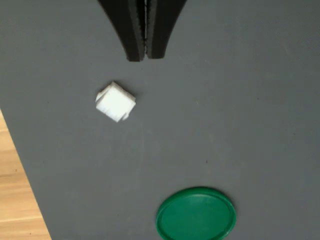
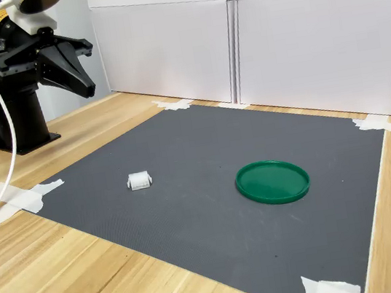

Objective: Grasp a white terminal and put it in the green lid.

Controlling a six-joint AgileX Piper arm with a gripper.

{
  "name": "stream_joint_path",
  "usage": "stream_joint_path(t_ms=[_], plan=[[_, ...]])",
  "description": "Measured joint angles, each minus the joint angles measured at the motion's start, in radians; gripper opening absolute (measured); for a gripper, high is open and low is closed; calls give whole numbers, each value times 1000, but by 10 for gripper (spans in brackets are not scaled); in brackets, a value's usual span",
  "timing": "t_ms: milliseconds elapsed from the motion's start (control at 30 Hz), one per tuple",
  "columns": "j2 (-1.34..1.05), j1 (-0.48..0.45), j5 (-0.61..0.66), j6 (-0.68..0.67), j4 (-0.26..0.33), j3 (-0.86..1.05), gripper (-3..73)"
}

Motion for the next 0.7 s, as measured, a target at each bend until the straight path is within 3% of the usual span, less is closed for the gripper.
stream_joint_path(t_ms=[233,533,700], plan=[[176,0,12,-28,0,-94,-21],[504,0,164,-205,0,-296,-21],[633,0,184,-313,0,-396,-21]])
